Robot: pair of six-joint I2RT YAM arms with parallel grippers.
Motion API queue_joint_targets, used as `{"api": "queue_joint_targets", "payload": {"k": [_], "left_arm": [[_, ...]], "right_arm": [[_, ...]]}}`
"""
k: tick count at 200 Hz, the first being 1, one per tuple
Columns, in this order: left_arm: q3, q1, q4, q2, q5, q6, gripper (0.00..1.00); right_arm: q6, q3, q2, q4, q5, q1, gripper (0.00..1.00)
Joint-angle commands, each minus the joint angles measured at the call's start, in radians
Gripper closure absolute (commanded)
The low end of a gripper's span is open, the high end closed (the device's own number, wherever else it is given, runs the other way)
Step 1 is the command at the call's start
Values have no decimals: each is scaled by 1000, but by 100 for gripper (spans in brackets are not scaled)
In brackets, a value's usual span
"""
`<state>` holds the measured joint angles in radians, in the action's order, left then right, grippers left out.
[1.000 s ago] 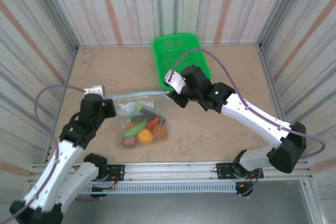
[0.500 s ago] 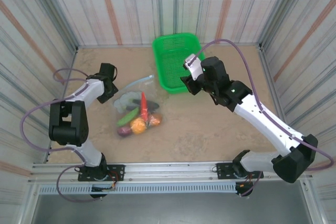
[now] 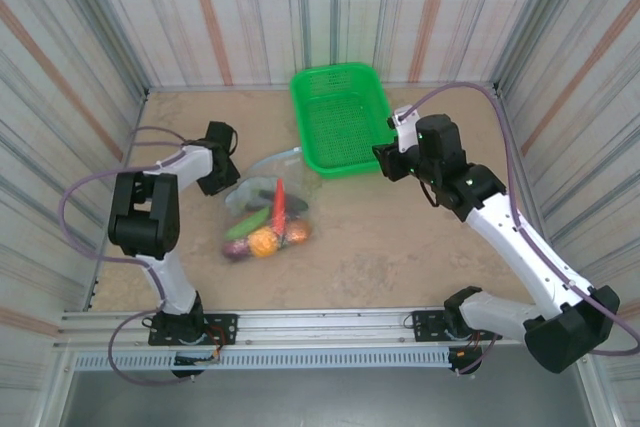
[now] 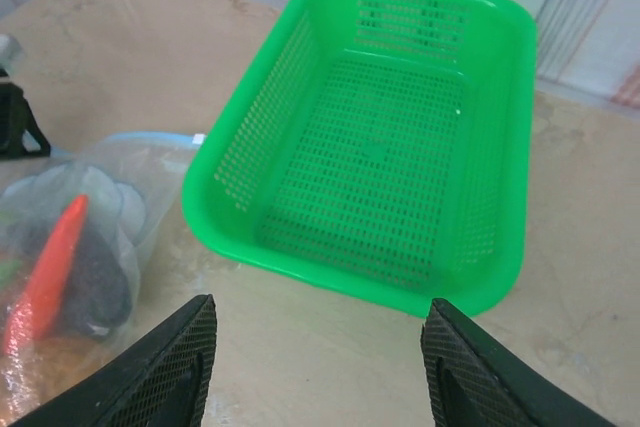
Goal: Place the food in the zip-top bag and seal the zipper
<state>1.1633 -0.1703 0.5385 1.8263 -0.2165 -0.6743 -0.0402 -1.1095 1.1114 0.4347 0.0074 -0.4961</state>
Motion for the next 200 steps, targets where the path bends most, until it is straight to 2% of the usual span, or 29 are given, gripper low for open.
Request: {"api": "queue_joint_targets", "payload": {"k": [1, 8, 12, 18, 21, 25, 52, 61, 74, 79, 92, 99, 107, 135, 154, 176, 200], "left_arm": [[12, -19, 6, -41, -50, 51, 43], [9, -9, 11, -66, -60, 65, 33], [9, -5, 15, -83, -69, 73, 26], [3, 1, 22, -114, -92, 80, 11], [2, 3, 27, -134, -104, 84, 4], [-4, 5, 27, -158, -117, 96, 1], [-127, 2, -106, -393, -108, 253, 1], [-189, 7, -192, -484, -38, 323, 1], [-283, 6, -336, -597, 60, 440, 1], [-310, -1, -376, -629, 31, 452, 1], [-360, -18, -435, -681, -151, 416, 1], [-373, -1, -442, -684, -179, 397, 1], [-394, 31, -475, -671, -146, 419, 1], [-461, 84, -643, -570, 143, 637, 1], [-512, 89, -722, -533, 107, 672, 1], [-600, 104, -892, -490, 101, 764, 1], [-652, 155, -1057, -410, 132, 732, 1]], "right_arm": [[-47, 8, -43, 14, 13, 15, 40], [-42, 8, -48, 15, 22, 20, 34], [-39, 8, -52, 17, 28, 24, 24], [-37, 8, -54, 20, 31, 31, 2], [-36, 7, -56, 23, 31, 36, 1], [-36, 7, -59, 24, 30, 42, 1], [-56, 23, -80, 24, 89, 73, 1], [-61, 56, -100, -1, 147, 72, 1], [-42, 123, -146, -73, 159, 73, 1], [-28, 150, -160, -101, 166, 76, 1], [16, 227, -188, -187, 181, 94, 1], [34, 264, -195, -229, 178, 116, 1], [44, 302, -192, -273, 165, 148, 1], [-6, 403, -127, -384, 106, 273, 1], [-24, 456, -17, -460, 70, 358, 1], [-42, 517, 92, -576, 92, 430, 1], [-81, 576, 185, -724, 74, 492, 1]]}}
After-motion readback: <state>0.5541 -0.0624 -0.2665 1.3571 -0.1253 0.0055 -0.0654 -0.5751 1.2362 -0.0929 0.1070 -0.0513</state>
